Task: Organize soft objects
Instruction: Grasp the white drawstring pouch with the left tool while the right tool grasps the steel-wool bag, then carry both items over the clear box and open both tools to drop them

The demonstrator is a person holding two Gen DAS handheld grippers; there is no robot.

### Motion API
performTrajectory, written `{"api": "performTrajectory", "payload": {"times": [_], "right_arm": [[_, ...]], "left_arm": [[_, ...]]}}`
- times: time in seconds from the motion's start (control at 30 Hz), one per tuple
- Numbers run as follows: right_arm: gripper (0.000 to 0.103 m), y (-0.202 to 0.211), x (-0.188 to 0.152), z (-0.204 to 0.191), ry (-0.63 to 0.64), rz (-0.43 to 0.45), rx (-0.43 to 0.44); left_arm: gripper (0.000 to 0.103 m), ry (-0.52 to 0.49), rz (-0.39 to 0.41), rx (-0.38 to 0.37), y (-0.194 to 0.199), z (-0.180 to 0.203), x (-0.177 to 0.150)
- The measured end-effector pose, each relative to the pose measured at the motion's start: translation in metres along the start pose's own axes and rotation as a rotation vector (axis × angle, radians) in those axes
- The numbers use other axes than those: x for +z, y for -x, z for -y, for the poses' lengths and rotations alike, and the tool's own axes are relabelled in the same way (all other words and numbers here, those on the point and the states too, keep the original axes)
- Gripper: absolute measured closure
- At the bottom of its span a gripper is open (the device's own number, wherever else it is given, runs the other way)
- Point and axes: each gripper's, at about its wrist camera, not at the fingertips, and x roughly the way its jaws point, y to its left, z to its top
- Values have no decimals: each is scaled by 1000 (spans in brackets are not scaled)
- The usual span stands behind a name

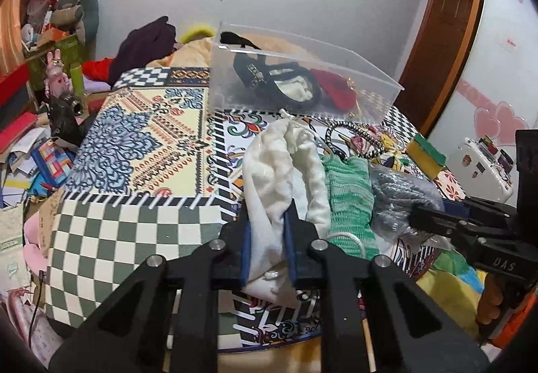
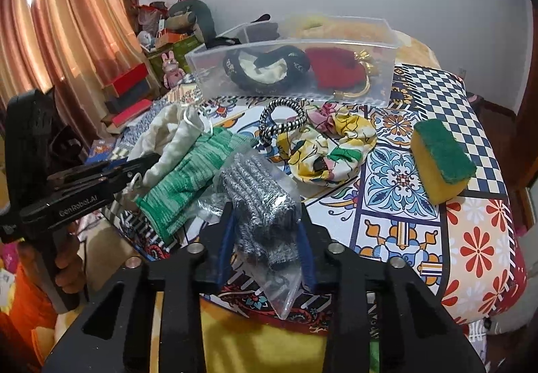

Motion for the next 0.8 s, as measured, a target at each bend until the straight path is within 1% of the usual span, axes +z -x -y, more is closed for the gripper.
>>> {"api": "performTrajectory", "payload": {"times": [0.1, 0.3, 0.4, 0.53, 0.8], "right_arm": [[75, 9, 3, -1, -6, 29, 9], [75, 25, 13, -5, 11, 89, -19], [75, 35, 25, -4, 24, 124, -49], [75, 48, 48, -2, 54, 189, -94], [75, 59, 90, 11, 48, 305, -132]], "left_arm": [[88, 4, 24, 20, 8, -1, 3], [89, -18, 74, 45, 24, 2, 17], [89, -31, 102, 41, 31, 4, 29], [89, -53, 147, 51, 38, 7, 51], [89, -81, 240, 69, 36, 15, 102]]}}
